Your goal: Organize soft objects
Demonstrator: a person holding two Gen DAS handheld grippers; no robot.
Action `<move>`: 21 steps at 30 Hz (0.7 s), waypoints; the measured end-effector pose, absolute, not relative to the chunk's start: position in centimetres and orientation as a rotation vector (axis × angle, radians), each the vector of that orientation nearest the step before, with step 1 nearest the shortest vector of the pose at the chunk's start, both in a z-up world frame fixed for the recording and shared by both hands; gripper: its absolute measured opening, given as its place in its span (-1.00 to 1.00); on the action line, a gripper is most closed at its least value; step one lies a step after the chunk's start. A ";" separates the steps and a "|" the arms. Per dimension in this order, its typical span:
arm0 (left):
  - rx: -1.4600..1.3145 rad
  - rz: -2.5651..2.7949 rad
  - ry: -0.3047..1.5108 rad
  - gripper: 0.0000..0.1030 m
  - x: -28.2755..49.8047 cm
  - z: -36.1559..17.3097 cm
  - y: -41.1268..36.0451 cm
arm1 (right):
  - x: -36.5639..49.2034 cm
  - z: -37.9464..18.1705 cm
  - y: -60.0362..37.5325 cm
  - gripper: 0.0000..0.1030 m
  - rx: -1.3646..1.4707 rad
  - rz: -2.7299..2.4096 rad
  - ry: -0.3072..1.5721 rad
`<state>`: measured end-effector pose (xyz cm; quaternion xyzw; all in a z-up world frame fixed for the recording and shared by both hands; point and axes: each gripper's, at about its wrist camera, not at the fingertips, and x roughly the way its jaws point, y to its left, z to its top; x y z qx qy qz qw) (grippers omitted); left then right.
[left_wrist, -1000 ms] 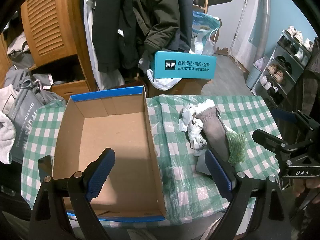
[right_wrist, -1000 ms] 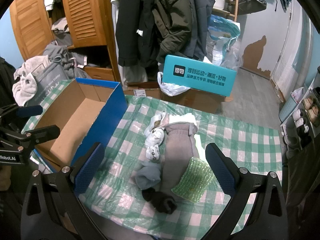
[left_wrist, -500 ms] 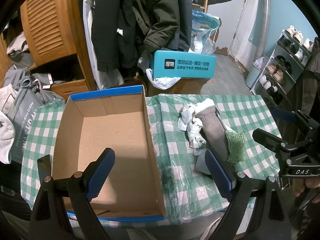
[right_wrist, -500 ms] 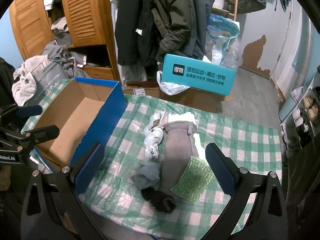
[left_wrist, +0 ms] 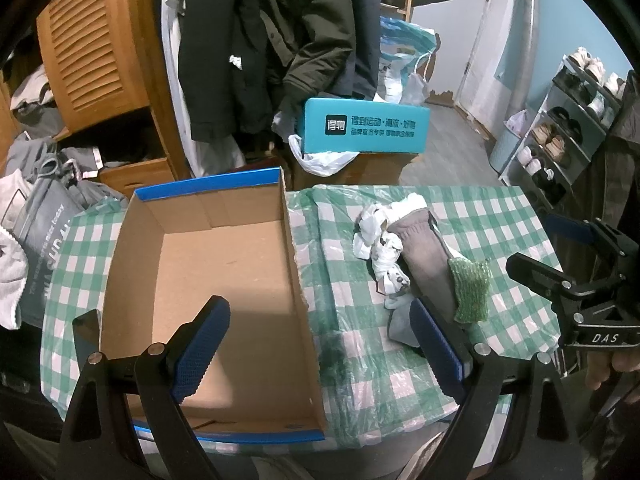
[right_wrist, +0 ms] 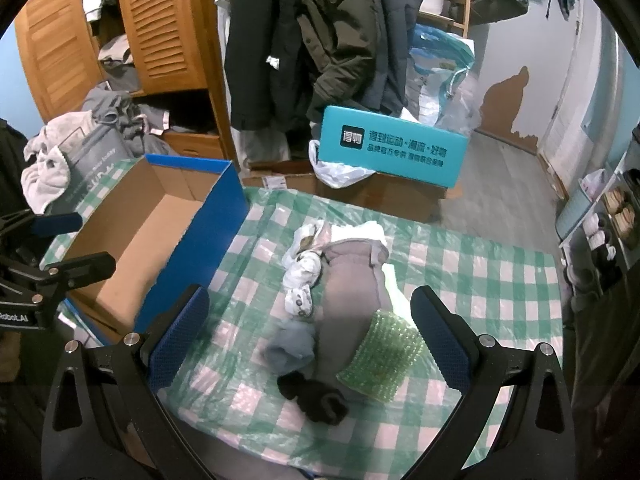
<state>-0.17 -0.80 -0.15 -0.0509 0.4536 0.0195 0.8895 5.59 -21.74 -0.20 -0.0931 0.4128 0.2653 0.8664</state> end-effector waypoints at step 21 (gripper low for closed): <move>-0.101 0.009 1.078 0.80 2.9 -3.9 -3.3 | 8.7 -2.0 -25.0 0.94 -0.141 0.453 0.932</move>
